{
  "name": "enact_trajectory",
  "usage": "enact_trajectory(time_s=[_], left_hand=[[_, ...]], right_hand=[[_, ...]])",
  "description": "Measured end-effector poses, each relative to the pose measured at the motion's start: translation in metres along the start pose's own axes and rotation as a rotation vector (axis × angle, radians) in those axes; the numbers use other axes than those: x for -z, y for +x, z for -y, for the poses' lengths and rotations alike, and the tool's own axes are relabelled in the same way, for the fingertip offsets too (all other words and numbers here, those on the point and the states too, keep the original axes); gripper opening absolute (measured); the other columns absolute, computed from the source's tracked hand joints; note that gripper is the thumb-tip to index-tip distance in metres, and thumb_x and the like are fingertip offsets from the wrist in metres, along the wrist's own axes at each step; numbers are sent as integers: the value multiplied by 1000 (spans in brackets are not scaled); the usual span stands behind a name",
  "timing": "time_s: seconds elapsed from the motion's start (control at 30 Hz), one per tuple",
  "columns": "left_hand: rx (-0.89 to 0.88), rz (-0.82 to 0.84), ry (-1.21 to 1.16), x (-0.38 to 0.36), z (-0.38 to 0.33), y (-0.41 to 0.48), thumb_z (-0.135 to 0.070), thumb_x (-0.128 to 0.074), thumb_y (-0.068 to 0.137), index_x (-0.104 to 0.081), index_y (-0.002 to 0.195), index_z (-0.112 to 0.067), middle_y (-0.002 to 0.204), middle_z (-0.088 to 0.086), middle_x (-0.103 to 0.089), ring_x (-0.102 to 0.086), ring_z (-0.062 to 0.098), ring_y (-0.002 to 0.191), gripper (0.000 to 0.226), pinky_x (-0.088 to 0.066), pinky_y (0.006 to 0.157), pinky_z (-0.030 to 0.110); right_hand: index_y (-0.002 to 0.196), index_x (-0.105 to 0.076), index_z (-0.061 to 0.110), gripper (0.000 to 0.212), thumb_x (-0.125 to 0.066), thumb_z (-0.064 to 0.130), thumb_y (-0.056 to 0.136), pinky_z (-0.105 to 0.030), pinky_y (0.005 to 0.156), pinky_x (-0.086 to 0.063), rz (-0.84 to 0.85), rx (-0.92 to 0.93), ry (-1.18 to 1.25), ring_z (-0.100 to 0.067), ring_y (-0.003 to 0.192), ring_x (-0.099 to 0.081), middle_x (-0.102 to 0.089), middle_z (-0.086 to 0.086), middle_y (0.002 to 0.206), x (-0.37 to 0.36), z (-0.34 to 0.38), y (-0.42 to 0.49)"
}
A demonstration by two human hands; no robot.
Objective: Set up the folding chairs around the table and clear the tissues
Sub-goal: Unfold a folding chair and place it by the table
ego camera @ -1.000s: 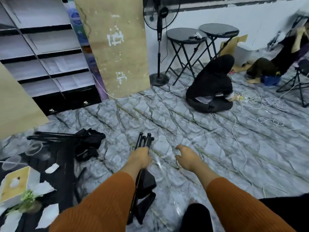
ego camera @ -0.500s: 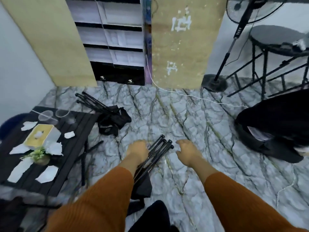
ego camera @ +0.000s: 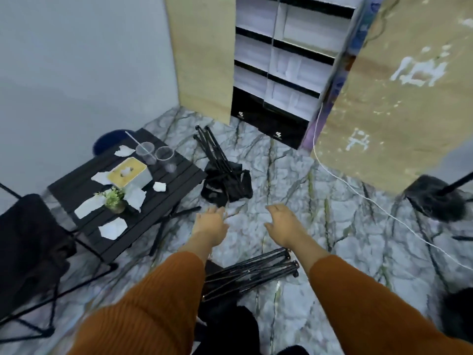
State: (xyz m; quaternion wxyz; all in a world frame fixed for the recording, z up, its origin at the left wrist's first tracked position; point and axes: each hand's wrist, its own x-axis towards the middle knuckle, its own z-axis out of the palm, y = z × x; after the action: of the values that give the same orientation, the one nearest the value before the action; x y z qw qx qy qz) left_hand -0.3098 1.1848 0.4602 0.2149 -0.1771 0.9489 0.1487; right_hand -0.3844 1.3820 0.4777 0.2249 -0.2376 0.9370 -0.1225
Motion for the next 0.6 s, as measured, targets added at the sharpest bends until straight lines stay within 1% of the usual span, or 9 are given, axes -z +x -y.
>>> enact_trajectory(time_s=[0.07, 0.13, 0.2, 0.3, 0.43, 0.6], left_hand=[[72, -24, -44, 10, 8, 7, -39, -40, 99, -18, 152, -16, 161, 7, -16, -12, 26, 149, 62, -12, 121, 48], [150, -46, -89, 16, 18, 13, -40, -40, 99, -16, 153, -16, 162, 5, -14, -8, 24, 150, 64, -10, 122, 48], [219, -72, -129, 20, 27, 15, -39, -39, 99, -17, 153, -16, 162, 6, -15, -9, 25, 150, 63, -11, 122, 48], [353, -93, -188, 19, 36, 7, -37, -40, 100, -16, 153, -17, 162, 7, -14, -8, 26, 150, 62, -11, 121, 48], [553, -133, -301, 3, 36, -12, -39, -41, 99, -17, 153, -20, 162, 7, -15, -10, 27, 150, 62, -11, 121, 47], [798, -166, -454, -25, 23, -51, -37, -43, 99, -17, 152, -17, 162, 8, -14, -14, 29, 149, 62, -17, 120, 46]], right_hand=[[144, -32, 12, 52, -46, 27, 97, -43, 116, -26, 5, 68, -29, -28, 139, -30, -36, -10, 149, 10, 9, 26], [146, -31, 13, 53, -45, 27, 97, -43, 116, -25, 33, 138, -55, -28, 141, -27, -34, -9, 151, 17, 20, 52], [146, -30, 13, 53, -45, 27, 97, -44, 118, -23, 68, 216, -77, -27, 144, -23, -31, -8, 153, 20, 31, 75], [146, -30, 13, 54, -46, 26, 97, -45, 118, -22, 125, 344, -114, -26, 144, -22, -32, -7, 153, 21, 47, 100], [142, -34, 11, 48, -44, 26, 97, -42, 114, -27, 203, 547, -224, -26, 137, -29, -39, -8, 146, 15, 60, 119], [139, -39, 10, 45, -46, 22, 96, -39, 111, -31, 307, 766, -299, -28, 134, -34, -40, -10, 143, -1, 69, 120]])
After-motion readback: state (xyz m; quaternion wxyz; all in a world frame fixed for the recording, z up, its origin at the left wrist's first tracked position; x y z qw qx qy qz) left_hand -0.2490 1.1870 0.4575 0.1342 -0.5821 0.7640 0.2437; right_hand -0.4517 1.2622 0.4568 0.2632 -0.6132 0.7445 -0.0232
